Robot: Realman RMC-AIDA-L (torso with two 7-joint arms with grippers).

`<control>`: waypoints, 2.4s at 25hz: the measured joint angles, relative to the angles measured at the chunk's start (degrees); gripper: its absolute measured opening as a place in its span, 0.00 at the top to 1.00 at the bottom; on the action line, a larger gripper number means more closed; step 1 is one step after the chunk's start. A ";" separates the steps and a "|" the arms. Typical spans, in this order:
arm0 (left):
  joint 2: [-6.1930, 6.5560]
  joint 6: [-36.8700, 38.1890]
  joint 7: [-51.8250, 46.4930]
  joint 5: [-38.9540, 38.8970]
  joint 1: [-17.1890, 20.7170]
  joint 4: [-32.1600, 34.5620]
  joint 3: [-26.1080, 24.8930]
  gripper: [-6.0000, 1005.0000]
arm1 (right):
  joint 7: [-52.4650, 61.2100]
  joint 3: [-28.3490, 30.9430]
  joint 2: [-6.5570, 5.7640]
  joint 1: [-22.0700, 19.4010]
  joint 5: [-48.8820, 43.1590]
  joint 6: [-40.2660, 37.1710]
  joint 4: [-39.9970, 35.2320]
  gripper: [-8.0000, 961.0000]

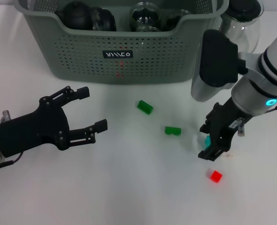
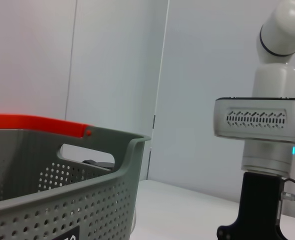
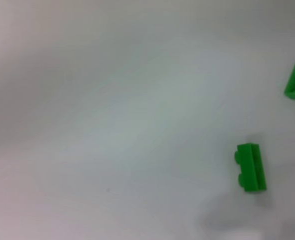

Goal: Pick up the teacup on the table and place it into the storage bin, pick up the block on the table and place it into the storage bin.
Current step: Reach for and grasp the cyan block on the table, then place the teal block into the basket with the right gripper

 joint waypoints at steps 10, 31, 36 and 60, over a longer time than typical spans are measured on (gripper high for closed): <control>-0.07 -0.14 0.01 0.02 -0.07 -0.06 -0.03 0.06 | 0.40 -0.71 -0.26 0.04 -0.15 0.48 1.23 0.32; -0.07 -1.02 -0.06 -0.05 -0.03 -0.66 -0.03 0.06 | 1.51 0.44 -0.45 -0.14 -0.33 0.70 0.98 0.55; -0.07 -1.05 -0.09 -0.05 0.13 -0.66 -0.41 0.06 | -0.30 7.99 -0.49 -0.29 2.50 -2.30 -2.22 0.55; -0.06 -1.61 -0.04 -0.73 -0.11 -1.54 -2.95 0.06 | -14.82 25.04 -0.48 2.05 39.84 23.55 -1.66 0.55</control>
